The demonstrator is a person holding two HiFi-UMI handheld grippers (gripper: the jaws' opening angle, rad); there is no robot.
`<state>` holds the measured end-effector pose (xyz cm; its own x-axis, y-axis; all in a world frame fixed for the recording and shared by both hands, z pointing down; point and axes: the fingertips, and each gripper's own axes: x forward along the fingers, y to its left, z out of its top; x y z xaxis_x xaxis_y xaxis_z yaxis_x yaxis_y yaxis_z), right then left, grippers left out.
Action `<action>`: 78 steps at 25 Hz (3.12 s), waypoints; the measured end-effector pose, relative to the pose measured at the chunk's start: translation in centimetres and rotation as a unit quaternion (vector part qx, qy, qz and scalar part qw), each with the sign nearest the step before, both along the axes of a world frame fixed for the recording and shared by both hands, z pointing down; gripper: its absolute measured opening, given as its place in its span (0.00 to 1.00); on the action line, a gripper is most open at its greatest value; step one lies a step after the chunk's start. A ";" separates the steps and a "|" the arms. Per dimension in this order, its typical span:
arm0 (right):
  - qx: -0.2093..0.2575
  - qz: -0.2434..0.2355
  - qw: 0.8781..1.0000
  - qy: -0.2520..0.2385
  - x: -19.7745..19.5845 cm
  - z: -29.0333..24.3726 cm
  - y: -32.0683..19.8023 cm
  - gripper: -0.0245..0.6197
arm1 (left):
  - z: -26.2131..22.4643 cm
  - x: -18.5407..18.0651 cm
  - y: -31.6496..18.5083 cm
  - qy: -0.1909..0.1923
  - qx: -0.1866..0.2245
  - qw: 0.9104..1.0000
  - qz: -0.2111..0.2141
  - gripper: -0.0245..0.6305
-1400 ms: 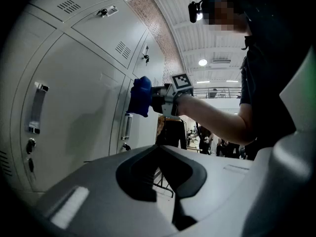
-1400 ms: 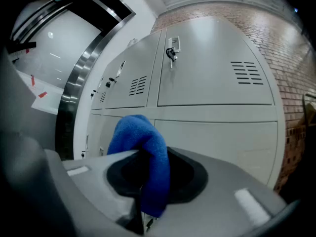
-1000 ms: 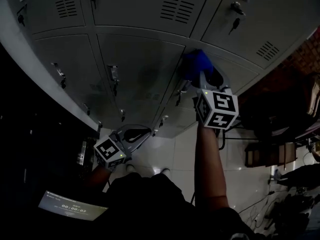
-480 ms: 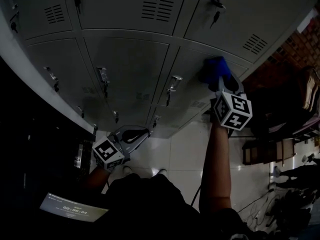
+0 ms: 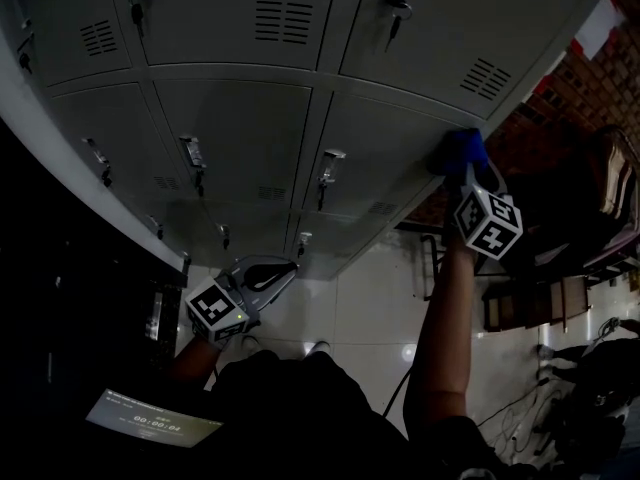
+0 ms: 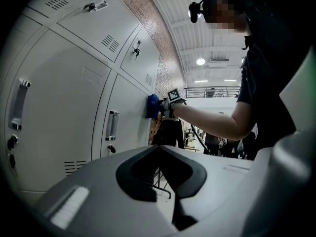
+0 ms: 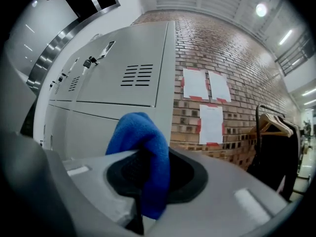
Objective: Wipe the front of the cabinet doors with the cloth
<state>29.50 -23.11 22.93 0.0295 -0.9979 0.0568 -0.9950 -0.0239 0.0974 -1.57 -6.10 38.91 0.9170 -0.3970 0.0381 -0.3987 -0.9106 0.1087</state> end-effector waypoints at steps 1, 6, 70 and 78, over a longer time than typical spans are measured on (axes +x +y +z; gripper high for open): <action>-0.002 0.003 1.000 -0.001 0.4 0.1 0.0 0.15 | 0.0 0.2 0.1 0.000 0.000 1.000 0.000 0.04; 0.007 -0.010 1.000 -0.015 -0.3 0.1 1.6 0.15 | -0.2 0.3 0.5 -0.004 0.002 1.000 -0.005 0.04; -0.027 -0.062 0.997 -0.042 -5.0 8.7 1.7 0.15 | 1.1 1.8 -0.1 -0.009 -0.010 1.000 -0.006 0.04; -0.044 -0.180 0.982 -0.029 -18.3 10.0 1.2 0.15 | 1.0 -0.2 -0.3 -0.004 -0.008 1.000 -0.020 0.04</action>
<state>11.18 -21.93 32.91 -0.3305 -0.9342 0.1344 -0.9412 0.3368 0.0269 -1.75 -6.43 39.92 0.9004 -0.4318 0.0526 -0.4350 -0.8924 0.1202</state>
